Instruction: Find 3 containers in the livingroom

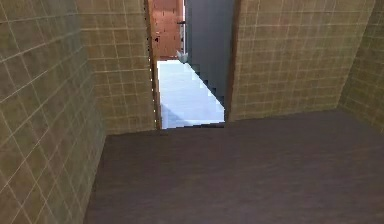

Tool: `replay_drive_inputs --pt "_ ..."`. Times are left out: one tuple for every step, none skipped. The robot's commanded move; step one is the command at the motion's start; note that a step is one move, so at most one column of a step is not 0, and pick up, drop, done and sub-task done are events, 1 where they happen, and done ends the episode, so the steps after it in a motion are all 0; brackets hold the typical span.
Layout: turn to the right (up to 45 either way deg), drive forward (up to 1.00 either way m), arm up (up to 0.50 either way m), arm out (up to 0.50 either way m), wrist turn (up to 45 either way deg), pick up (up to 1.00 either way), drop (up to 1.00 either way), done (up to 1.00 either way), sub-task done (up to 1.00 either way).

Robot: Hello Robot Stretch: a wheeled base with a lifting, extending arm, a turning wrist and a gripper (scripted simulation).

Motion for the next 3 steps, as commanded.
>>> replay_drive_inputs --pt "3.0 0.0 0.0 0.0 0.0 0.0 0.0 0.0 0.0" --pt "0.0 1.0 0.0 0.0 0.0 0.0 0.0 0.0 0.0" --pt "0.0 1.0 0.0 0.0 0.0 0.0 0.0 0.0 0.0"
